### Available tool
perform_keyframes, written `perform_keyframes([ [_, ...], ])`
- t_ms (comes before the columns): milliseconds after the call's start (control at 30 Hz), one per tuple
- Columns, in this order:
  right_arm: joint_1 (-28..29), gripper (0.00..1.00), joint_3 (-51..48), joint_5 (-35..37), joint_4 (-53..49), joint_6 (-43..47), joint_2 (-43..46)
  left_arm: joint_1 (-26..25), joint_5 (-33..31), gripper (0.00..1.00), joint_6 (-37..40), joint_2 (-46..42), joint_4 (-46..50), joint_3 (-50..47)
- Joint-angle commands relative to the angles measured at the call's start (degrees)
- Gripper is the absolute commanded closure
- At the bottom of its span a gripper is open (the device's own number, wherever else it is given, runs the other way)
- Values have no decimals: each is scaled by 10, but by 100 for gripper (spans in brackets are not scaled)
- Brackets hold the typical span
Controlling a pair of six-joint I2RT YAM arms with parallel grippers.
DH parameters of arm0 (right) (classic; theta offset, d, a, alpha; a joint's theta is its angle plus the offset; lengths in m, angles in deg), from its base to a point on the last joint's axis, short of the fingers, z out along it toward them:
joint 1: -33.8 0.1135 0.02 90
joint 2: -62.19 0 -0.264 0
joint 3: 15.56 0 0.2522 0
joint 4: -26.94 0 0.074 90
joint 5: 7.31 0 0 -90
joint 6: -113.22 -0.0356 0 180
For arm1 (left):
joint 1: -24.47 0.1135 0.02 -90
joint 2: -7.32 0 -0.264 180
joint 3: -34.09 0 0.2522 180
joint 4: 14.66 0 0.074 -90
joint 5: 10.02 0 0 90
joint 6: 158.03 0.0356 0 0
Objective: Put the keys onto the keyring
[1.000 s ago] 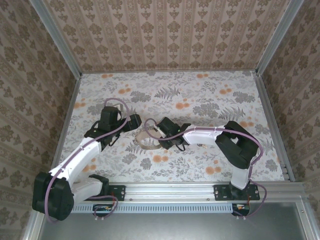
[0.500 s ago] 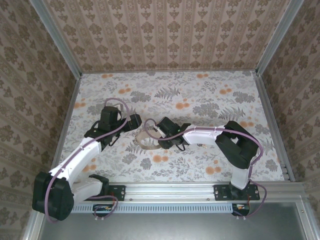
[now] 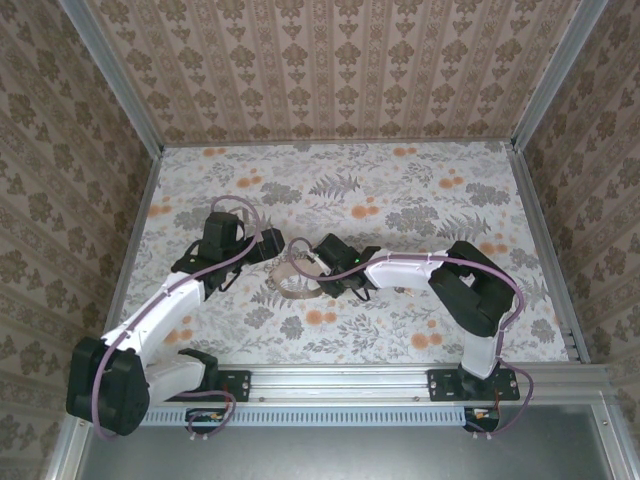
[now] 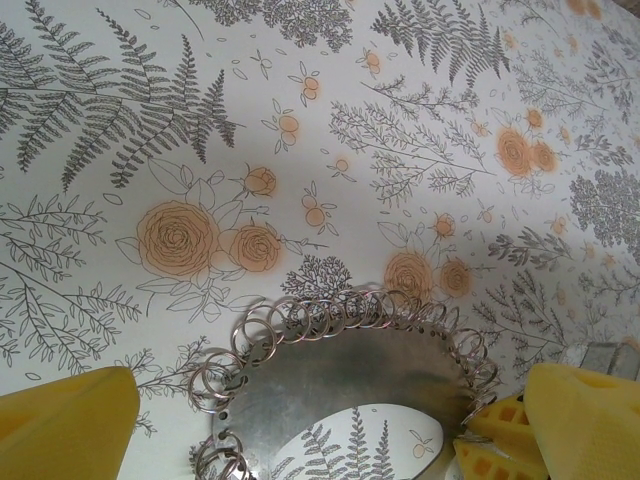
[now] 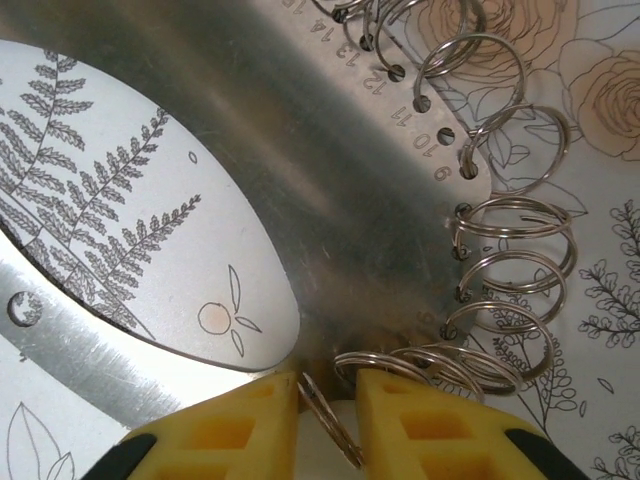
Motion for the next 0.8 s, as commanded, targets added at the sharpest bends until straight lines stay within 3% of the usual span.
perform_keyframes([
  [0, -3, 78, 6, 15, -18, 8, -21, 5, 9, 0, -8, 1, -4, 8],
  [367, -10, 100, 16, -19, -25, 6, -7, 5, 11, 0, -8, -1, -8, 6],
  [767, -54, 100, 12, -143, -11, -32, 45, 3, 17, 0, -11, -6, -17, 2],
])
